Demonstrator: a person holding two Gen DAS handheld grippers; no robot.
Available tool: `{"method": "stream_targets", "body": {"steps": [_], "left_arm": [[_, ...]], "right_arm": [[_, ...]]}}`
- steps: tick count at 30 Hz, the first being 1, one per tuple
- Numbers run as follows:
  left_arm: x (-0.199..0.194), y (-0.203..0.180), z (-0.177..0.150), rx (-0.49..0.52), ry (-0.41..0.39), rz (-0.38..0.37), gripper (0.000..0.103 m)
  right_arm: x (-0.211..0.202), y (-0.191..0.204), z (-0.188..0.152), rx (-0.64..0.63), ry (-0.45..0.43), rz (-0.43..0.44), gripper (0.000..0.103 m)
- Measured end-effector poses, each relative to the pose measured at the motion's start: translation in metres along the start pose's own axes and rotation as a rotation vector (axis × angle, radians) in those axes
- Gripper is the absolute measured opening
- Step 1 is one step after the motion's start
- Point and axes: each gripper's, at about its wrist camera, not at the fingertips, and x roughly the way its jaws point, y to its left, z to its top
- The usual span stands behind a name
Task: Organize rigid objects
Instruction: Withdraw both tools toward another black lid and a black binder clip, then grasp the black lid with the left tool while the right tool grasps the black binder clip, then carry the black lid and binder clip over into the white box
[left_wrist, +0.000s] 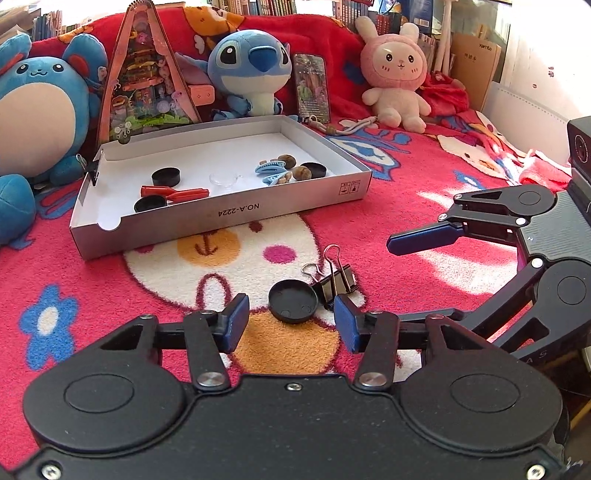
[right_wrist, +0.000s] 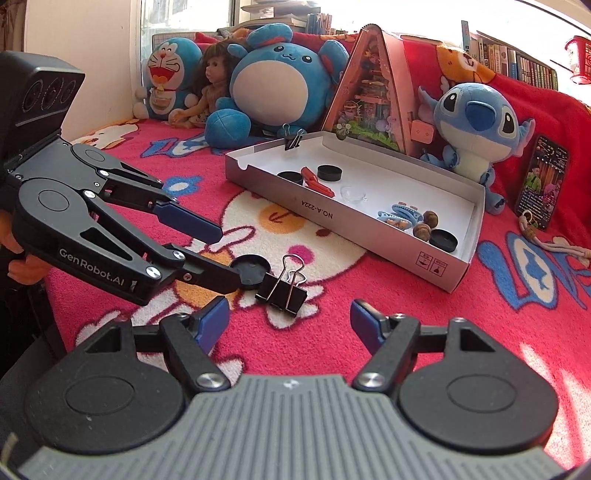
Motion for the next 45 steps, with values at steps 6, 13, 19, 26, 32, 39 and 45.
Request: {"method": "stream_targets", "body": {"steps": [6,13,19,26,32,39,45], "left_arm": [[0.01,-0.001,0.003,-0.013,-0.001,0.005,0.03],[-0.003,0.01,0.013,-0.042,-0.055,0.042,0.03],[-0.007,0.026,0.019,-0.101,-0.075,0.073,0.03],[-0.007,0.033,0.024,-0.127,-0.091,0.094,0.03],[-0.004,0.042,0.035,-0.162,-0.114,0.111,0.03],[0.002,0.059,0.065,-0.212,-0.172,0.141,0.03],[0.019,0.073,0.089,-0.246,-0.188,0.173,0.03]], "right_arm": [[0.003,-0.001,-0.001,0.018,0.005,-0.004,0.082],[0.014,0.001,0.004,0.045,-0.004,-0.007,0.08],[0.026,0.001,0.008,0.106,-0.005,-0.003,0.05],[0.024,-0.003,0.009,0.135,-0.041,-0.032,0.041],[0.016,-0.019,0.02,0.168,-0.082,-0.088,0.041],[0.016,-0.051,0.043,0.25,-0.127,-0.179,0.041],[0.026,-0.079,0.058,0.326,-0.139,-0.238,0.041]]}}
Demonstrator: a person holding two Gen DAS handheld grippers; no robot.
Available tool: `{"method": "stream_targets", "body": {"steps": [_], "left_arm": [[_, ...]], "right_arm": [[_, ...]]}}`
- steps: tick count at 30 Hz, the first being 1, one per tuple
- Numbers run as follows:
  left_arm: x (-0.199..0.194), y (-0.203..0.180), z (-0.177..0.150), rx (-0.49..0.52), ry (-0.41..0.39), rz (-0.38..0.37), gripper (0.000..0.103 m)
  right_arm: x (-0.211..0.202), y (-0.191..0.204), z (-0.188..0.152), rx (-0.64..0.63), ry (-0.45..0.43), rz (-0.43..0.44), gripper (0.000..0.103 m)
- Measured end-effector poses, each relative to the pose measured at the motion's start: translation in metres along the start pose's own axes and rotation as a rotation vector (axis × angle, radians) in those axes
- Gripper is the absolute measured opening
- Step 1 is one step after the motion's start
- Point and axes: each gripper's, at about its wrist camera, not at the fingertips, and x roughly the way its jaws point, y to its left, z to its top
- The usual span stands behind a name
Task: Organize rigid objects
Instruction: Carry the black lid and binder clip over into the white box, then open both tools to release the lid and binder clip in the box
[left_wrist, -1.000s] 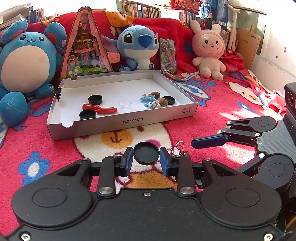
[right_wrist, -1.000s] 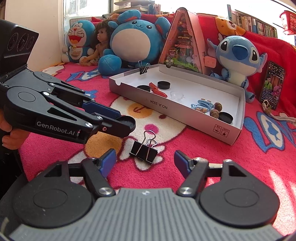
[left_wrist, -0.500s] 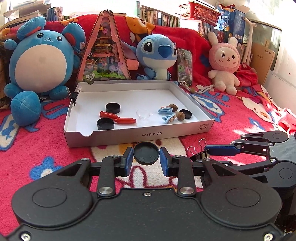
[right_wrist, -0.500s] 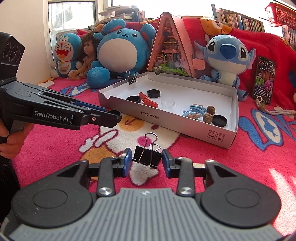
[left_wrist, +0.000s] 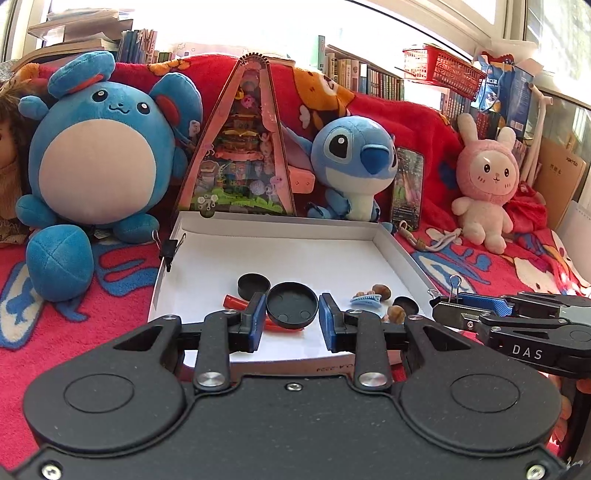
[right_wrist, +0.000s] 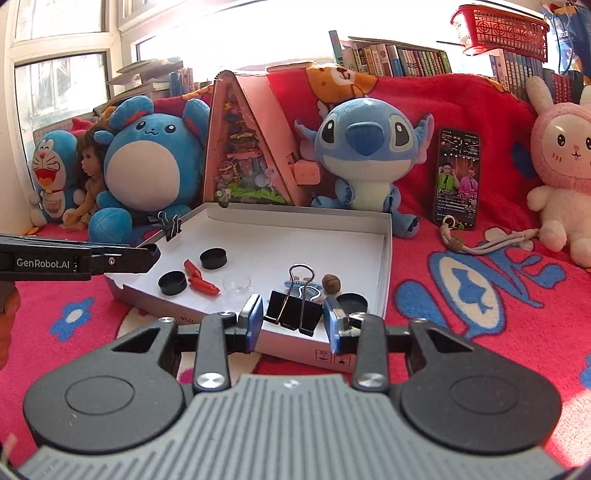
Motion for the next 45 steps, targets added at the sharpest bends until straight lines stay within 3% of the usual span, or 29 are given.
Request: {"method": "stream_targets", "body": {"steps": [19,45], "left_arm": [[0.086,0.011,0.017,-0.067,0.025,0.105,0.03],[0.11,0.008,0.008,-0.059,0.054,0.132,0.03]], "right_arm": [[0.074,-0.04,0.025,0.157,0.042,-0.081,0.041],[0.093,-0.039,0.024,0.141,0.066,-0.098,0.039]]}}
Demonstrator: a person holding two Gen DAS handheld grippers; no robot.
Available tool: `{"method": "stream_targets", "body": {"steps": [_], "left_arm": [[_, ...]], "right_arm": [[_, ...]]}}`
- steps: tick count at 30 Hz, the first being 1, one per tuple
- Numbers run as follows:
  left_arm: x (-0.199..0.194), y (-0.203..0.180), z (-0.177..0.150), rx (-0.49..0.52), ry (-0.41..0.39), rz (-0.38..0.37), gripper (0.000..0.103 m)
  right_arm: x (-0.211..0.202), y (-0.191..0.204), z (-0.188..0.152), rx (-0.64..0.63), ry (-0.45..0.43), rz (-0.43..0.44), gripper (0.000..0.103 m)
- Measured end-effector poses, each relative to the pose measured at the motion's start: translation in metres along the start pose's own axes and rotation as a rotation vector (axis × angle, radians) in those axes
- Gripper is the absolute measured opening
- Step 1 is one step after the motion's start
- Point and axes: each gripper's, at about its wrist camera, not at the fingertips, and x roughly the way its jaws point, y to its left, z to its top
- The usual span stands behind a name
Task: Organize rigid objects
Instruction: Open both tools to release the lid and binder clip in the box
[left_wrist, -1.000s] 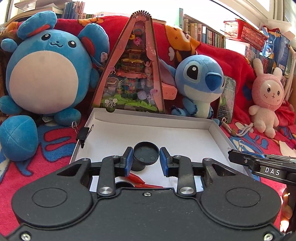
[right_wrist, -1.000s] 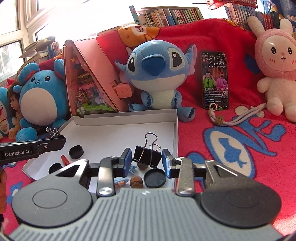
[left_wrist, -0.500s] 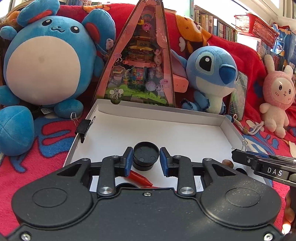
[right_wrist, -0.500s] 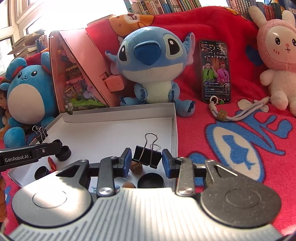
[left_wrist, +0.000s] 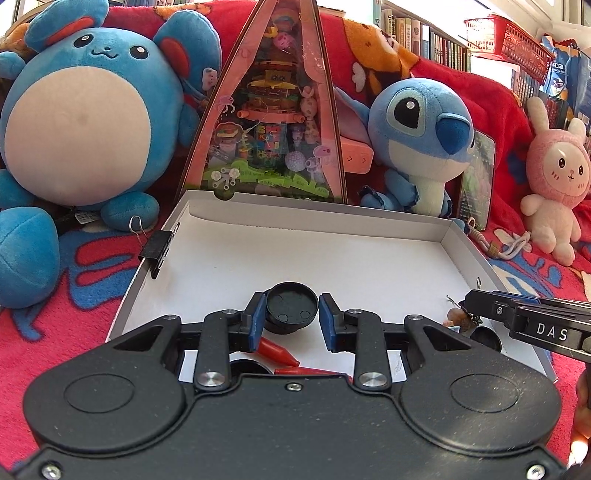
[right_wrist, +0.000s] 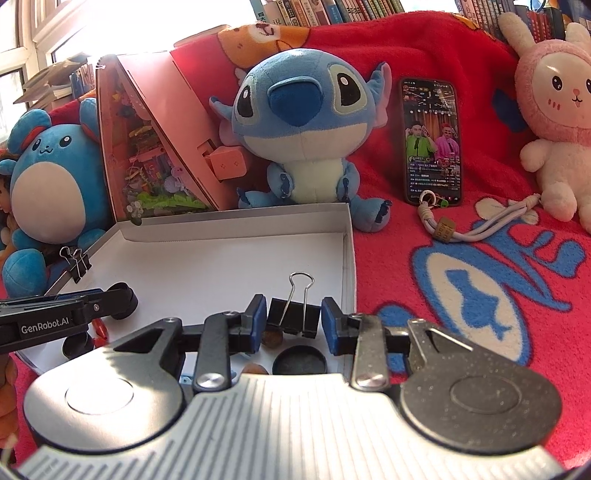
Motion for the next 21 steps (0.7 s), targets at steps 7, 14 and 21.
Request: {"method": "stream_targets", "body": {"steps": [7,14,21], "left_arm": [[-0.001,-0.002,-0.001,0.014,-0.001,-0.002,0.03],[-0.013,-0.004,0.001,0.023,-0.027,-0.003,0.048],[-0.037,-0.008,0.001,0.036,-0.055,-0.017,0.072]], "right_arm": [[0.0,0.0,-0.001,0.005,0.002,0.004,0.039],[-0.008,-0.001,0.0,0.014,-0.017,0.012,0.041],[-0.024,0.003,-0.001,0.004,-0.044,0.008,0.062]]}}
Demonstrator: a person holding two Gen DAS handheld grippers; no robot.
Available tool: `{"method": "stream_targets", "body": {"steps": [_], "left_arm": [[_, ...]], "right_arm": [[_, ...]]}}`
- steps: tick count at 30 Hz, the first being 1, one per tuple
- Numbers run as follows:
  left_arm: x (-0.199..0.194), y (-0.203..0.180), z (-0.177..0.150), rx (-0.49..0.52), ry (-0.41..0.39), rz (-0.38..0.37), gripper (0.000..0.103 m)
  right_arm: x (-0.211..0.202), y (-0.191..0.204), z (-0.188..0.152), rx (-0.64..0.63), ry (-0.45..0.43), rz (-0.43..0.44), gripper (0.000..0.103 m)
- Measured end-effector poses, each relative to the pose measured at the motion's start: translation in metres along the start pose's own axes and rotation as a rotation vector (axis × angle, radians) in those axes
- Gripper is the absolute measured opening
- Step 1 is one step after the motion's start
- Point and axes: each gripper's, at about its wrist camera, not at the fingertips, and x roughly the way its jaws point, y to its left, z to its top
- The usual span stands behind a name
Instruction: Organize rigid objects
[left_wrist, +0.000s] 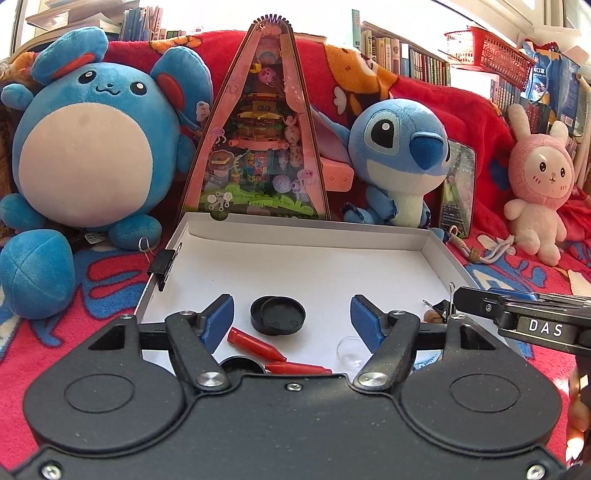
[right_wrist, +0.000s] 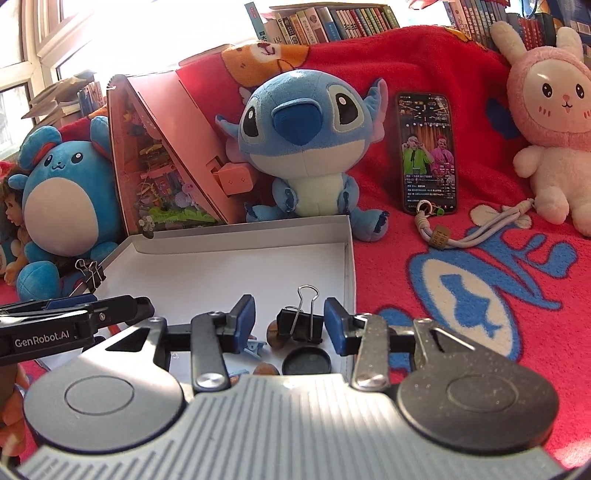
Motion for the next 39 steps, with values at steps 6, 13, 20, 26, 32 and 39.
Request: {"method": "stream_targets", "body": {"steps": [6,13,20,26,32,39], "left_arm": [[-0.025,-0.004,0.0,0.025,-0.018,-0.004,0.08],[-0.055,-0.005,-0.009,0.057,-0.043,-0.004,0.083],[-0.079,-0.003,-0.022,0.068,-0.053,-0.012,0.084],[-0.092,-0.001,-0.036,0.065,-0.043,-0.014,0.084],[-0.097,0.002,-0.052,0.072,-0.031,-0.001,0.084],[-0.093,0.004,-0.067,0.082,0.0,0.016,0.085]], "right_arm": [[-0.018,0.004,-0.001,-0.018,-0.023,-0.013,0.071],[-0.04,0.009,-0.006,-0.03,-0.04,-0.018,0.084],[-0.059,0.015,-0.018,-0.04,-0.041,-0.023,0.087],[-0.074,0.019,-0.033,-0.065,-0.049,-0.024,0.089],[-0.081,0.025,-0.05,-0.114,-0.038,-0.035,0.092],[-0.078,0.021,-0.065,-0.094,-0.004,-0.048,0.096]]}}
